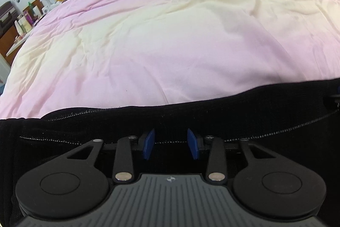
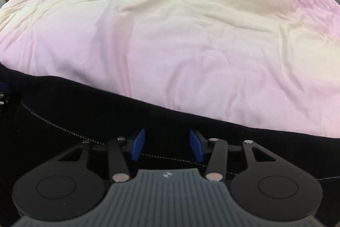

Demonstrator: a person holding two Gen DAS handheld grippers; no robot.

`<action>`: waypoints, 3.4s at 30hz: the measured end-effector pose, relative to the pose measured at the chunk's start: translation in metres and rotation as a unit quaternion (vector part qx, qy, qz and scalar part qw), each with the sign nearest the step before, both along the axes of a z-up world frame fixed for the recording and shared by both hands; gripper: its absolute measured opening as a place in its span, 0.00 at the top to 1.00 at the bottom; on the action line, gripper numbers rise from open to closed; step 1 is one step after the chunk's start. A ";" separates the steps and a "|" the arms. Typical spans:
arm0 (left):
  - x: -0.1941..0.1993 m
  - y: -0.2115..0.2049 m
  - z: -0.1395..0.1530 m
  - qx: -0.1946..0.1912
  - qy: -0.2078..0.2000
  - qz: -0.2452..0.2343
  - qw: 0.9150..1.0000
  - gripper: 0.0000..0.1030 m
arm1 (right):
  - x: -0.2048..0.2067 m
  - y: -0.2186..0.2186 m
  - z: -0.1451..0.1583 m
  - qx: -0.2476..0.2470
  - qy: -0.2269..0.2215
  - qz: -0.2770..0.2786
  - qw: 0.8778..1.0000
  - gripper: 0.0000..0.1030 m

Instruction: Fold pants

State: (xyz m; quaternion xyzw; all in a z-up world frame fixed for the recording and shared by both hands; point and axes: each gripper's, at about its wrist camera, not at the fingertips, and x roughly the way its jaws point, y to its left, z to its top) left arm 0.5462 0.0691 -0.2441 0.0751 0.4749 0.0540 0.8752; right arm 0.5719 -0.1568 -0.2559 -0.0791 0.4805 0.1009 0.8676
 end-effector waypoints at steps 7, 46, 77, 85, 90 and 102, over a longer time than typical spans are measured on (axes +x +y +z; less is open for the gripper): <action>-0.036 0.000 0.038 -0.031 -0.013 0.009 0.999 0.66 | -0.030 -0.007 0.030 0.019 -0.023 -0.001 1.000 0.62; -0.230 -0.047 0.072 -0.169 0.023 -0.068 0.983 0.87 | -0.305 0.076 0.043 0.027 -0.130 0.308 0.942 0.55; -0.282 0.106 0.097 -0.162 -0.002 0.059 0.985 0.56 | -0.343 0.119 0.022 -0.062 -0.168 0.345 0.921 0.60; -0.263 0.198 0.078 -0.266 -0.060 0.170 0.947 0.35 | -0.340 0.116 0.026 -0.039 -0.142 0.342 0.928 0.93; -0.227 0.239 0.044 -0.320 -0.079 0.227 0.917 0.32 | -0.337 0.120 0.006 -0.056 -0.109 0.350 0.929 0.94; -0.194 0.251 0.028 -0.308 -0.153 0.280 0.896 0.69 | -0.323 0.124 0.011 -0.040 -0.075 0.335 0.939 0.93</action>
